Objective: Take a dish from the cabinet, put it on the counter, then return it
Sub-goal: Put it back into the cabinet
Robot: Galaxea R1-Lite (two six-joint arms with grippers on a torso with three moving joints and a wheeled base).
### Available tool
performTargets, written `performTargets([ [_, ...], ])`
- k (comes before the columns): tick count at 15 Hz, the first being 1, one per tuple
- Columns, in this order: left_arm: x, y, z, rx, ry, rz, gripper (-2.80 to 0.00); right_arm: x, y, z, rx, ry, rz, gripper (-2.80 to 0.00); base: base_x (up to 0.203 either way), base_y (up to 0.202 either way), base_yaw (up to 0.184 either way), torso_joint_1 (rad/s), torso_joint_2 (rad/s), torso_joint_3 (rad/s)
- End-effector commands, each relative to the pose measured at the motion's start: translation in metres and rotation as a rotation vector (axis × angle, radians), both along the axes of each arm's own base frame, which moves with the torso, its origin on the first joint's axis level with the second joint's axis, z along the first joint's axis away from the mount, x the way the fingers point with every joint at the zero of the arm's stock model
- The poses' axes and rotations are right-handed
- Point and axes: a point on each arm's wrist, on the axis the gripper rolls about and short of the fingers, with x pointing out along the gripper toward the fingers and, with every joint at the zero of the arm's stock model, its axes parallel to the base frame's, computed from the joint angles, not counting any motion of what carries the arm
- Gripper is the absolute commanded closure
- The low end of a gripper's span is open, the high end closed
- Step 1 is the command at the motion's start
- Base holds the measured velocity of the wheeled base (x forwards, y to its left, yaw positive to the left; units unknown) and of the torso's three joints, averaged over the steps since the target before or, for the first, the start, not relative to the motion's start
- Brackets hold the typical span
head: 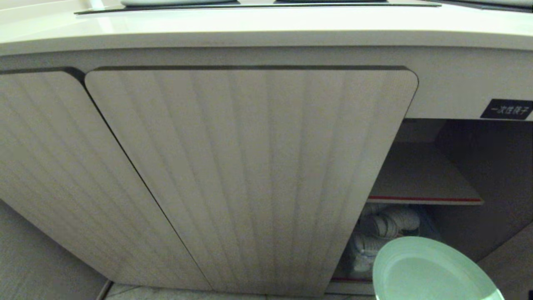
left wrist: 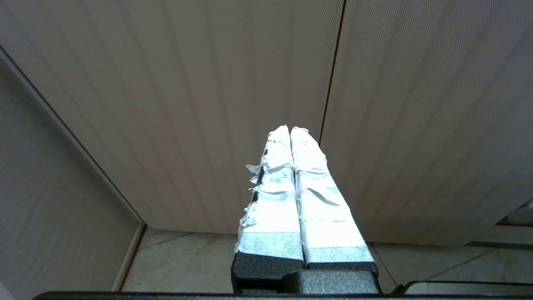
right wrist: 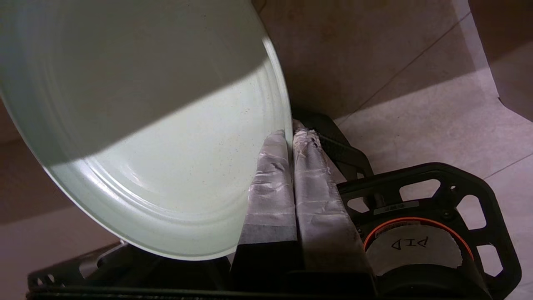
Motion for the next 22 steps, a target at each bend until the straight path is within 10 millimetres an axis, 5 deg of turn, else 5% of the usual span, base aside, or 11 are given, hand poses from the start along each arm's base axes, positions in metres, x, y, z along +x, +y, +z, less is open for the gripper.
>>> performTargets([
  [1, 0.000, 0.000, 0.000, 0.000, 0.001, 0.000, 0.00, 0.003, -0.002, 0.001, 0.003, 0.005, -0.032, 0.00, 0.000, 0.000, 0.000, 0.000, 0.00, 0.000],
  [22, 0.000, 0.000, 0.000, 0.000, 0.000, 0.001, 0.00, 0.021, -0.008, 0.006, 0.028, -0.006, -0.131, 0.00, 0.000, 0.000, 0.000, 0.000, 0.00, 0.000],
])
